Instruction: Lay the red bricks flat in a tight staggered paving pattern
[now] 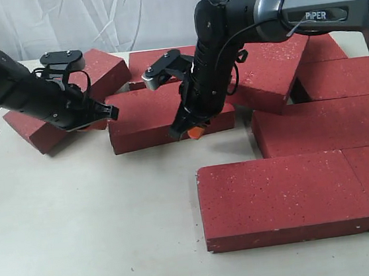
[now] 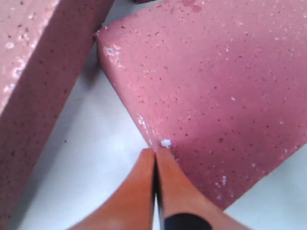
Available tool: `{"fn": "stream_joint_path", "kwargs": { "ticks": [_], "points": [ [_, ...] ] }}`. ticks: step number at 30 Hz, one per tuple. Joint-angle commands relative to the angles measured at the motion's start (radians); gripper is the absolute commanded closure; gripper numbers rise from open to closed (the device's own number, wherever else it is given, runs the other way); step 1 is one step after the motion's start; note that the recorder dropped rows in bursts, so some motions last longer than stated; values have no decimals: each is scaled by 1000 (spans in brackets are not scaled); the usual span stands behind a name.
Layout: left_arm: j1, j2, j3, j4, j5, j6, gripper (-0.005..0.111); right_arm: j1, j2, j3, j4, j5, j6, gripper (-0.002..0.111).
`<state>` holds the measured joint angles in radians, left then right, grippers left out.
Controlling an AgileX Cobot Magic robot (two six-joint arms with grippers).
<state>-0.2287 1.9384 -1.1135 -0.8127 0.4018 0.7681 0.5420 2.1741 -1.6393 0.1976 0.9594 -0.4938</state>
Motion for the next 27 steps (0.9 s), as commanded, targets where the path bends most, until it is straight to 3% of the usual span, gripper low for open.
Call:
{"fn": "stream_joint_path", "kwargs": {
  "ticks": [1,7,27],
  "points": [
    [-2,32,-3,8,-48,-14,107,-7,-5,-1,-5,68,0,109],
    [-16,87,-14,-91,-64,30,107,-7,0,-1,-10,-2,0,109],
    [-26,132,-105,-192,-70,82,107,-11,41,-1,-65,-226,17,109]
  ]
}}
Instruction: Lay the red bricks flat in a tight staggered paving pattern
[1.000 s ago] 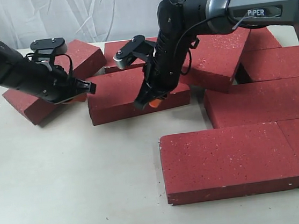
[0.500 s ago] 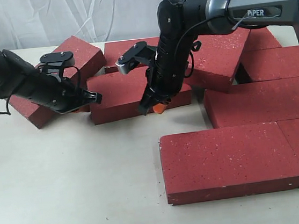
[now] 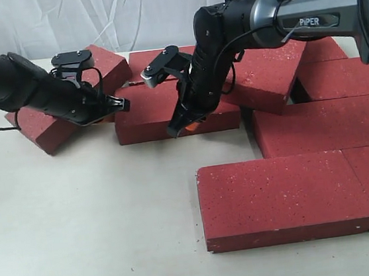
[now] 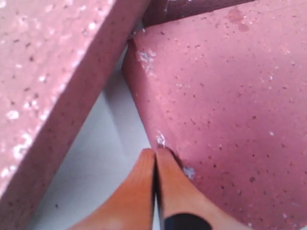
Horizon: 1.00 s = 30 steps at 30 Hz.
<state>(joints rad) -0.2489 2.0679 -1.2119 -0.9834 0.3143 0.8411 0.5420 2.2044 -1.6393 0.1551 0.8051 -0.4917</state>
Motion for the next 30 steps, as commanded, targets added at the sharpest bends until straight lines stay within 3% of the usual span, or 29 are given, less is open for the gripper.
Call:
{"fn": "stream_joint_path", "kwargs": {
  "ticks": [1,4,15,30],
  "points": [
    [-3,2,-7,-10,40,9,107,-16,15,-1,-25,-73,26,109],
    [-3,-1,-7,16,105,9,107,-22,16,-1,-30,-46,45,109],
    [-2,-61,34,63,134,4,107,-42,16,-1,-56,-52,111,109],
    [-4,-7,-3,-79,113,60,107,-44,16,-1,-53,-44,141,109]
  ]
}}
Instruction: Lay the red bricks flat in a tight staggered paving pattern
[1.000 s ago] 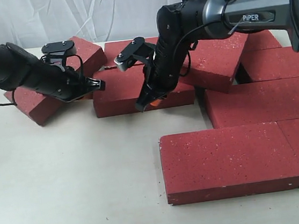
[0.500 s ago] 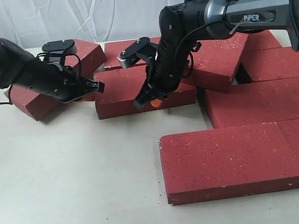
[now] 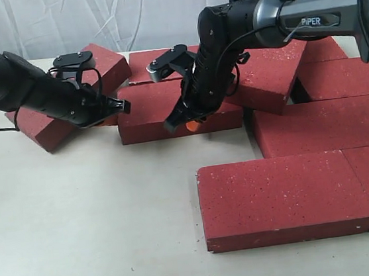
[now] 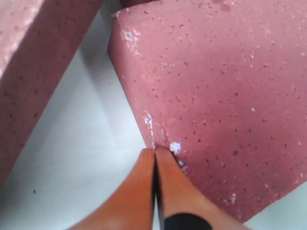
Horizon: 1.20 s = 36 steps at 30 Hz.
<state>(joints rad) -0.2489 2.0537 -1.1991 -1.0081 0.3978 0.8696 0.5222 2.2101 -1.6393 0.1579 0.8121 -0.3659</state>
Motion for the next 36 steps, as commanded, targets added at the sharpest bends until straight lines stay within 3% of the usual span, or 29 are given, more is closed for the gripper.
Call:
{"fn": "stream_joint_path", "kwargs": {
  "ticks": [1,13,29,36],
  "points": [
    [-4,7,-15,-55,37,32,107,-25,9,-1,-60,-49,23,109],
    [-39,29,-26,-53,41,53,107,-64,-6,-1,-104,-9,60,109],
    [-53,33,-53,-101,-113,53,107,-79,-31,-1,-40,-12,53,109],
    [-53,33,-67,-29,14,47,107,-81,-20,-1,-21,-46,53,109]
  ]
}}
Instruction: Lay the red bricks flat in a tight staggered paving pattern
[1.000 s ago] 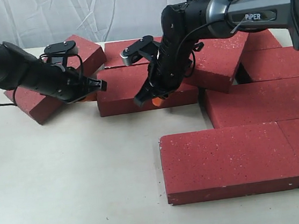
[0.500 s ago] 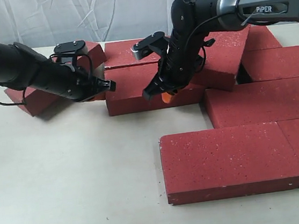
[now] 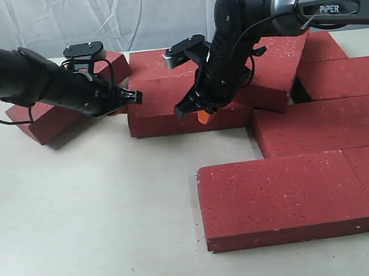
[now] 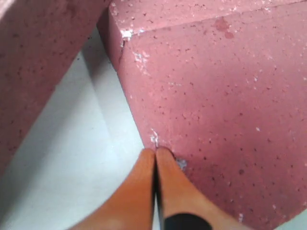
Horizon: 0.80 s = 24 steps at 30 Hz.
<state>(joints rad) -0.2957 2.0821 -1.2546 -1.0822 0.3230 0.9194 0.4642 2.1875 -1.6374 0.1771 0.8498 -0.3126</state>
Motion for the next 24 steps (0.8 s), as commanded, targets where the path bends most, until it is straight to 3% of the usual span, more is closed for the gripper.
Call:
{"fn": "stream_joint_path", "kwargs": {
  "ticks": [1,8,16,24],
  "points": [
    [-6,5,-10,58,97,-8,107,-23,4,-3,-41,-76,-1,109],
    [42,0,-5,288,131,-212,107,-23,13,-3,-70,-90,-1,109],
    [53,-60,-5,298,184,-210,107,-23,27,-3,-72,-105,11,109],
    [52,-58,-5,283,165,-210,107,-23,-29,-3,-70,4,11,109]
  ]
}}
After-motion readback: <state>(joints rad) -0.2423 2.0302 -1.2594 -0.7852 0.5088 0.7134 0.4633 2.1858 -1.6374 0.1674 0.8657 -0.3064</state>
